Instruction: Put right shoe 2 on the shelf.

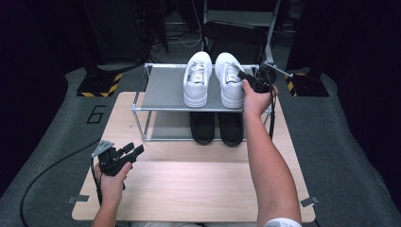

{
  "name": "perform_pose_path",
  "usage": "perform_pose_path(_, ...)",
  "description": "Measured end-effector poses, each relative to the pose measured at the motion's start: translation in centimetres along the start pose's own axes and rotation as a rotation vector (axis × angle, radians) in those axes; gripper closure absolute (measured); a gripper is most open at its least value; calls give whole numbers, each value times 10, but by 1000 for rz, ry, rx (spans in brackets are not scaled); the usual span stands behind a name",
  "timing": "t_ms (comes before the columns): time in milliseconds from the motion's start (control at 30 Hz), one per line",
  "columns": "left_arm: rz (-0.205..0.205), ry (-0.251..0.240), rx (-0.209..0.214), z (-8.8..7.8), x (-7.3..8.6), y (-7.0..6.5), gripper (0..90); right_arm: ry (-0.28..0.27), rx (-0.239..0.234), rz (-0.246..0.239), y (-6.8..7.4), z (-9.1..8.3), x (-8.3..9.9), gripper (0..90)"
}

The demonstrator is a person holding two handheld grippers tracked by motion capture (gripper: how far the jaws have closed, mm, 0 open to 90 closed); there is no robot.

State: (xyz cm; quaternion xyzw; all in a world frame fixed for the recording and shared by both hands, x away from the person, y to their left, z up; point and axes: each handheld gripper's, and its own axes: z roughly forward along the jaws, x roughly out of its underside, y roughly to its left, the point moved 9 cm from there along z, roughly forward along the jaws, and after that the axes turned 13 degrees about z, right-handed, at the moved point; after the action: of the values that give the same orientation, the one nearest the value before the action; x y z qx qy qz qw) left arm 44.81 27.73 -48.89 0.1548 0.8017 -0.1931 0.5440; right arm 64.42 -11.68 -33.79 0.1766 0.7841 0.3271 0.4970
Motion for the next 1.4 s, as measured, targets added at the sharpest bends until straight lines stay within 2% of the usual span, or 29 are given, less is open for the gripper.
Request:
perform_pose_path(200, -4, 6, -4, 1, 2, 2, 449, 1, -17, -21, 4, -9, 0, 518)
perform_pose_path(267, 0, 10, -3, 1, 3, 1, 444, -18, -29, -39, 5, -15, -2, 479)
perform_pose_path(367, 1, 10, 0, 2, 3, -1, 439, -24, -49, -39, 6, -20, -2, 459)
perform_pose_path(433, 13, 14, 4, 4, 3, -2, 433, -36, -60, -75, 6, -26, -1, 434)
perform_pose_path(600, 9, 24, 3, 5, 5, -2, 430, -29, -82, -102, 8, -34, 2, 419)
perform_pose_path(667, 9, 25, 1, 6, 6, -2, 428, -17, -88, -139, 9, -41, 6, 407)
perform_pose_path(700, 10, 25, 1, 6, 6, -3, 428, -17, -88, -139, 9, -41, 6, 407)
perform_pose_path(733, 13, 30, 4, 6, 6, -2, 425, -17, -94, -165, 10, -46, 7, 400)
perform_pose_path(833, 13, 22, -5, 6, 6, -1, 421, -16, -105, -175, 12, -51, 8, 393)
perform_pose_path(867, 7, 18, -9, 5, 5, 1, 419, -16, -118, -209, 15, -59, 10, 386)
perform_pose_path(900, 7, 18, -9, 5, 5, 1, 417, -16, -118, -209, 15, -59, 10, 386)
perform_pose_path(933, 8, 18, -13, 4, 5, 2, 416, -8, -128, -243, 18, -67, 14, 381)
perform_pose_path(1033, 3, 21, -14, 3, 5, 3, 414, 3, -142, -256, 20, -73, 18, 381)
perform_pose_path(1133, 5, 16, -21, 3, 5, 4, 414, 21, -166, -299, 23, -87, 29, 381)
perform_pose_path(1200, 6, 16, -22, 2, 5, 4, 414, 38, -189, -302, 26, -94, 35, 380)
perform_pose_path(1400, 8, 24, -21, 2, 6, 3, 413, 57, -216, -310, 26, -108, 55, 381)
